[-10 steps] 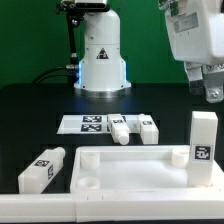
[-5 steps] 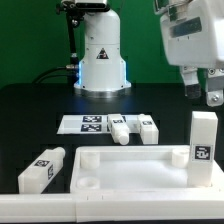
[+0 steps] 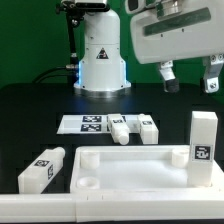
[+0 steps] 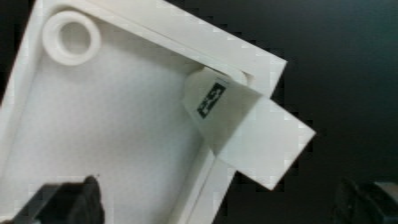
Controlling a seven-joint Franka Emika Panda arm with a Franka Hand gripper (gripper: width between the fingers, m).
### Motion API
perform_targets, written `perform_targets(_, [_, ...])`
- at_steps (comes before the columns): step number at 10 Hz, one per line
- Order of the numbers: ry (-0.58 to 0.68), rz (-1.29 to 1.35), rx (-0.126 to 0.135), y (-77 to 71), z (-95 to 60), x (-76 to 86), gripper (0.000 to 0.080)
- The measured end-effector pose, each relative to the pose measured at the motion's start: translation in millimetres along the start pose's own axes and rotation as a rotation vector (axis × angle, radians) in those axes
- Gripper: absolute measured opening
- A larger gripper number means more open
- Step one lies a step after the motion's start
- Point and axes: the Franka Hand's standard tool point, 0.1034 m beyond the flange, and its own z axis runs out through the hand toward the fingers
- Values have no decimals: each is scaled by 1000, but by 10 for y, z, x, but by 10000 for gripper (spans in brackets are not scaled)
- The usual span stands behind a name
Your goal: Assemble desk
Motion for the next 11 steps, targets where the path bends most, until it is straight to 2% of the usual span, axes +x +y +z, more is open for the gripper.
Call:
perform_targets(3, [-3,-274,-6,23,19,14,649])
perform_targets(4, [-20,-423,-22,67,39,0,649])
perform_targets(5, [-31,-581,-26,95,26,21,649])
perform_targets(6, [-32,-662,-23,107,8,28,649])
perform_targets(11, [-32,-630,-26,114,29,27,649])
